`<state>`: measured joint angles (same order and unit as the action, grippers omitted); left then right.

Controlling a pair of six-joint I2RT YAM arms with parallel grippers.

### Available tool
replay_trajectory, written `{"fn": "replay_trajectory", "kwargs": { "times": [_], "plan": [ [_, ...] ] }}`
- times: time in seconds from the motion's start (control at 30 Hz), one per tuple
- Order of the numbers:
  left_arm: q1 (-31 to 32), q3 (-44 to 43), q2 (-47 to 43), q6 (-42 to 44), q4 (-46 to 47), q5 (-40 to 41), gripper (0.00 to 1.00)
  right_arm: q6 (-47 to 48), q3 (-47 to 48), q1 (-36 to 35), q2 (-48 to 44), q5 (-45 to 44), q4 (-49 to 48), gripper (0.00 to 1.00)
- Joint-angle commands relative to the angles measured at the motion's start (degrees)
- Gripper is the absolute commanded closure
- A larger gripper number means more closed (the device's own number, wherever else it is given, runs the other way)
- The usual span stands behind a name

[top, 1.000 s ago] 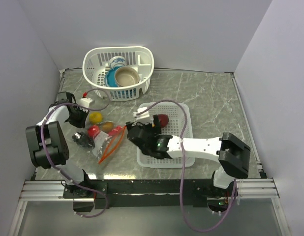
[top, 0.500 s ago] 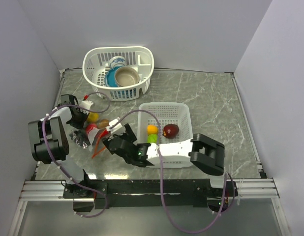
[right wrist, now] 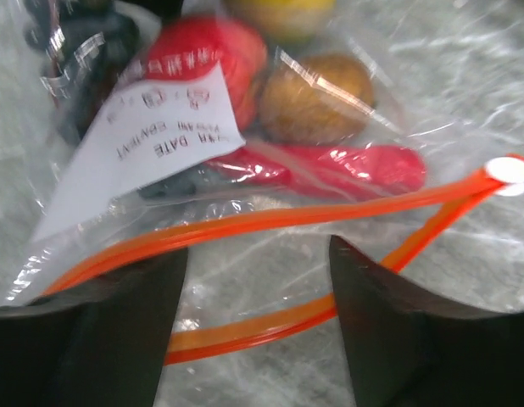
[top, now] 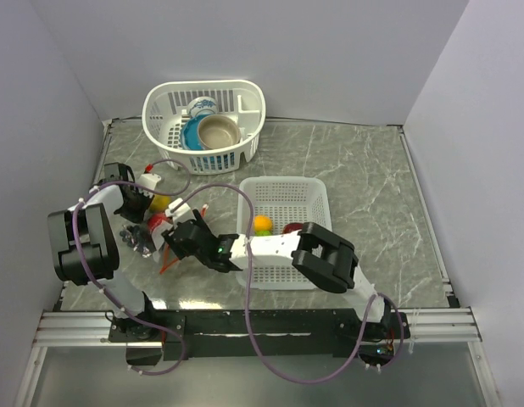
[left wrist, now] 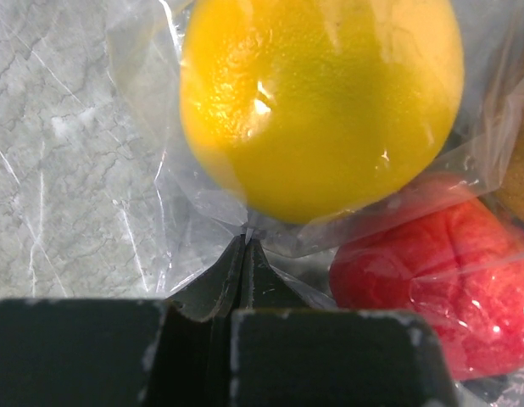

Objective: Open the zip-top bag and remove the fake food

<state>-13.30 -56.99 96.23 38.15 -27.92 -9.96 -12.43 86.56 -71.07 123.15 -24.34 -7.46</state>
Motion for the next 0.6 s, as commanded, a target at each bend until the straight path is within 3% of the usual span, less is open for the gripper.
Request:
{"fn": "replay_trajectory", "kwargs": {
  "times": [0.0, 0.07, 0.2, 0.37, 0.43, 0.5, 0.57],
  "plan": [
    [0.12, -0.05, -2.18, 0.87, -1.34, -1.64, 0.99, -0.05, 1.16, 1.72, -1.25, 6.75, -0.35, 0.34],
    [0.20, -0.05, -2.01, 0.79, -1.26, -1.73, 0.99, 1.17, -0.51, 1.99, -2.13, 7.29, -2.11, 0.33],
    [0.20, -0.75, -1.57, 0.52, -1.96, -2.35, 0.99, 6.26, 2.45, 2.07, 0.41, 8.69, -3.00, 0.09],
    [0.38, -1.19, -2.18, 1.66, -3.36, -2.87, 0.99, 16.80, 10.37, 2.16, 6.57, 7.55, -0.97, 0.03],
    [0.47, -1.28, -2.27, 2.45, -3.72, -3.31, 0.99, 20.92, 8.98, 2.16, 7.19, 7.90, -5.79, 0.02],
    [0.55, -1.19, -2.36, 2.80, -4.33, -3.84, 0.99, 22.35, 7.57, 2.60, 7.28, 8.95, -8.78, 0.00],
    [0.56, -1.19, -2.44, 3.33, -4.68, -4.19, 0.99, 20.52, 10.01, 3.39, 8.50, 11.23, -5.91, 0.00]
  ]
}}
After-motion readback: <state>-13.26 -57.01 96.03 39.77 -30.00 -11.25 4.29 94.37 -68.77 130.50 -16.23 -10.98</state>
